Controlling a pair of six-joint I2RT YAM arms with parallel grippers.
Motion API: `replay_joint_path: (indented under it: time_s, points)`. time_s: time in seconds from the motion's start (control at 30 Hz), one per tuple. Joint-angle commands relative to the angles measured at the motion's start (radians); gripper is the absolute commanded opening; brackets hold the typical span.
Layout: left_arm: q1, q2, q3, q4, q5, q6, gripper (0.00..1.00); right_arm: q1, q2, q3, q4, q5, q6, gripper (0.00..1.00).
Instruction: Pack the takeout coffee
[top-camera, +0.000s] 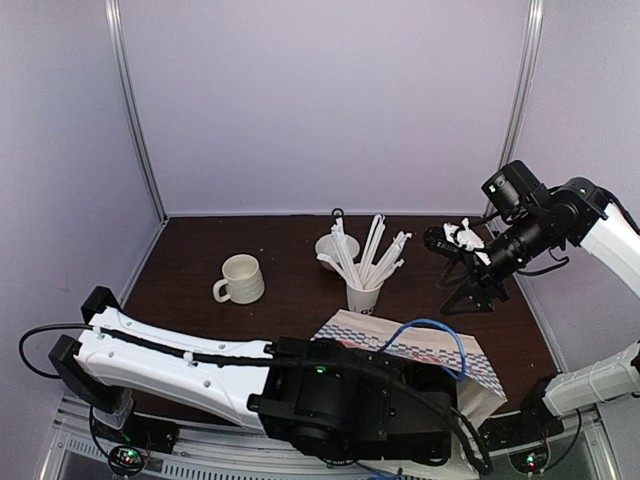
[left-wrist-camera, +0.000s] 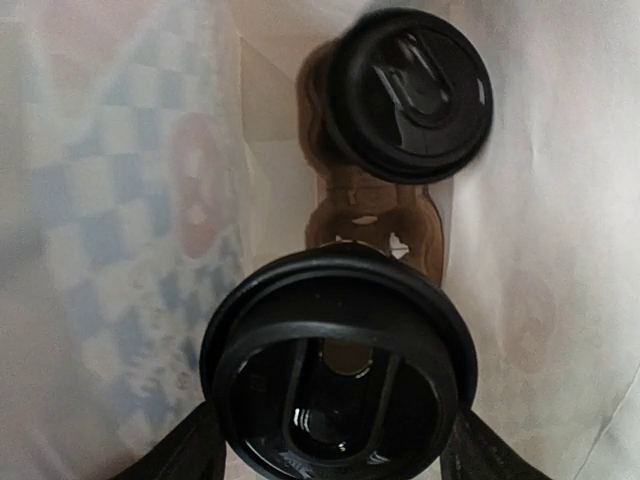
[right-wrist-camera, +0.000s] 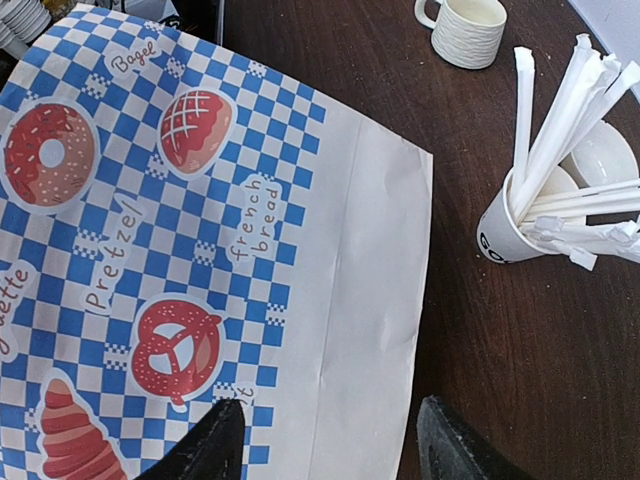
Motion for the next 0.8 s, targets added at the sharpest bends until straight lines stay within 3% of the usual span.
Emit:
replay_joint_path:
  time_s: [0.0, 0.3, 0.77]
  points:
    - [-0.016, -0.097, -0.022, 0.115, 0.058, 0.028, 0.65, -0.006, 0.016, -0.004, 0.028, -0.01, 0.009, 0.63]
    - [0.019, -0.079, -0.081, 0.104, 0.058, 0.048, 0.65, -0.006, 0.027, 0.002, 0.024, -0.011, 0.01, 0.63]
    - [0.061, -0.09, -0.195, 0.247, 0.127, 0.144, 0.65, -0.006, 0.043, -0.029, 0.039, -0.006, 0.007, 0.63]
